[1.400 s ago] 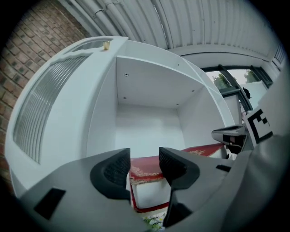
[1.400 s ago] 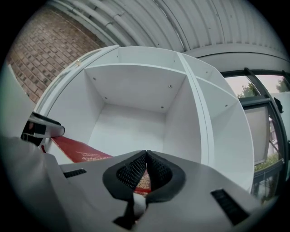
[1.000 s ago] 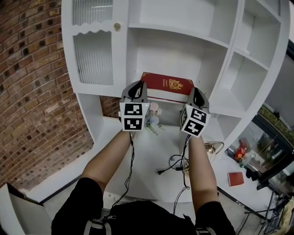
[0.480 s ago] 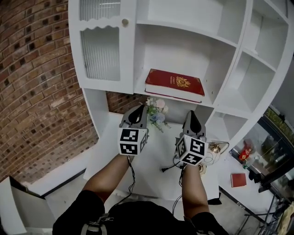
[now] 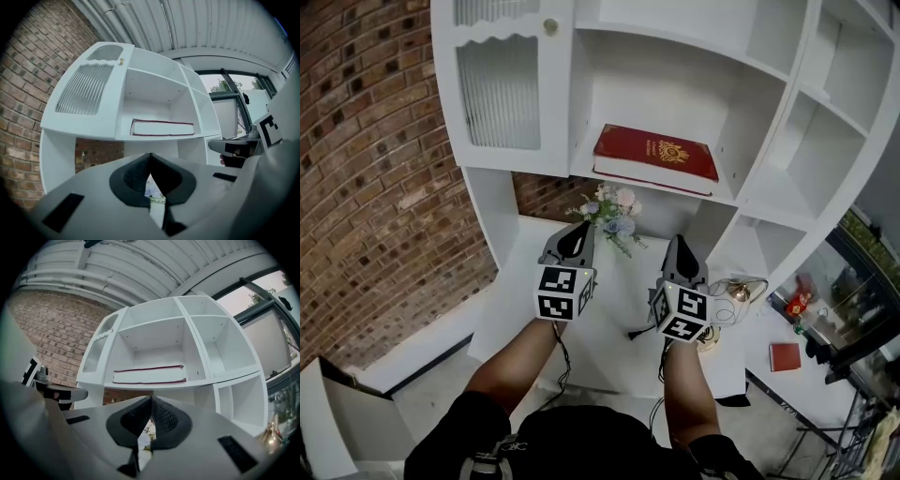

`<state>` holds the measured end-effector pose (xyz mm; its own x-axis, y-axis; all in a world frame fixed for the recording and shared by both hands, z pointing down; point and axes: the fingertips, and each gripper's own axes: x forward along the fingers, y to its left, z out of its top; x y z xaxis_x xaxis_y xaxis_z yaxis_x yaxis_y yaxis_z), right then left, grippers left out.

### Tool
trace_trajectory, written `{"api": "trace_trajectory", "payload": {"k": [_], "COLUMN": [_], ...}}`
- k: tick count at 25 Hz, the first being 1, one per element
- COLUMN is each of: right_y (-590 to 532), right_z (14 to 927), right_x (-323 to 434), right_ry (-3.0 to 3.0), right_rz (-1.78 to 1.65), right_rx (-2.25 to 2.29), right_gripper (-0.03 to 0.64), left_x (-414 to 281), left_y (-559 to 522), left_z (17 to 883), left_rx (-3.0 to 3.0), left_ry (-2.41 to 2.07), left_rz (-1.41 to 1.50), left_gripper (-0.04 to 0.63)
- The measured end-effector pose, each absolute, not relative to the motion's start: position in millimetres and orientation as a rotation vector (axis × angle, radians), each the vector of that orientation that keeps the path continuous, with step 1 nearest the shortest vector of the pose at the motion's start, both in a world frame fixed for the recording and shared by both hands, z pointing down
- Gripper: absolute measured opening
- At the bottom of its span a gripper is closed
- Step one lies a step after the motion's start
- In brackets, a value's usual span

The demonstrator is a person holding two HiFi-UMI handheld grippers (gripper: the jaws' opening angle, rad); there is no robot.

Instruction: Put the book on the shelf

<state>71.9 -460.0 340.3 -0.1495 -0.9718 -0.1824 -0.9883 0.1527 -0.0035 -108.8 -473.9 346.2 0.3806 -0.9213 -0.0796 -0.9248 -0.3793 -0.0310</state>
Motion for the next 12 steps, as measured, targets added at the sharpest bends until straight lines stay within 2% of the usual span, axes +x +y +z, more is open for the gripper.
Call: {"api": "trace_trajectory", "payload": {"k": [12], "right_y": [-457.5], "right_z": [351.7], "right_x": [76.1], "right_ry": [2.26], "right_rz": [0.132], "right_rx": [-1.947], "right_gripper": [0.014], "left_x": [-101.4], "left_y": [-469.8], "left_z": [347.6], "left_rx": [-2.586], "left_ry": [1.675], "left_rz": [0.081], "left_gripper": [0.014]}}
